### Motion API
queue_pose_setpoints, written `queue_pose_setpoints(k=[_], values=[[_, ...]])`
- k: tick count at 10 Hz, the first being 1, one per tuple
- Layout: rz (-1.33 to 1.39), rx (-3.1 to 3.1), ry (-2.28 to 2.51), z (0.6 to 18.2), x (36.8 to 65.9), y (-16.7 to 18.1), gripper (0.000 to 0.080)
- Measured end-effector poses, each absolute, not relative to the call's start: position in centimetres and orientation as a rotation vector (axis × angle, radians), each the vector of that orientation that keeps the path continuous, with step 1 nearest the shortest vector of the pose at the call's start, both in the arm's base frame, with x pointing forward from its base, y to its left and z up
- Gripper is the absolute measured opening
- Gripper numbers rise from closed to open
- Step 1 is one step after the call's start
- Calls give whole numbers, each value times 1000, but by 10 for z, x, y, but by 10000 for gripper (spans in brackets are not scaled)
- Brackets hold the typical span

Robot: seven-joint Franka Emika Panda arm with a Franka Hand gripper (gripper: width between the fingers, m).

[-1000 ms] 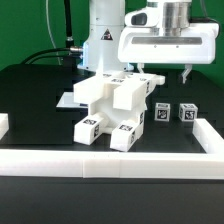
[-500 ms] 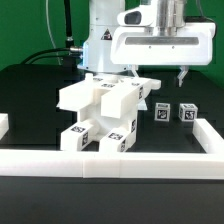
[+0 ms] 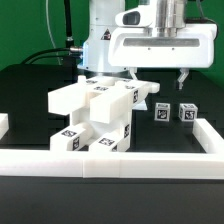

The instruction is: Assemble chair

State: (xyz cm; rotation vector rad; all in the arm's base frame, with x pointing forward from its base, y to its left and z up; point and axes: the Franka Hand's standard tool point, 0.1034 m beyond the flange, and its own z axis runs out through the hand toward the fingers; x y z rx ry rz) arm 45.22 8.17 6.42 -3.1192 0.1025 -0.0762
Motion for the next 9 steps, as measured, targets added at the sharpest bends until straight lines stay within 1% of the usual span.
queue_pose_setpoints(k=[5, 7, 9], values=[[-75, -3119, 109, 62, 453, 85, 649], [-71, -3110, 157, 65, 445, 103, 649], [-69, -3100, 153, 67, 438, 130, 649]])
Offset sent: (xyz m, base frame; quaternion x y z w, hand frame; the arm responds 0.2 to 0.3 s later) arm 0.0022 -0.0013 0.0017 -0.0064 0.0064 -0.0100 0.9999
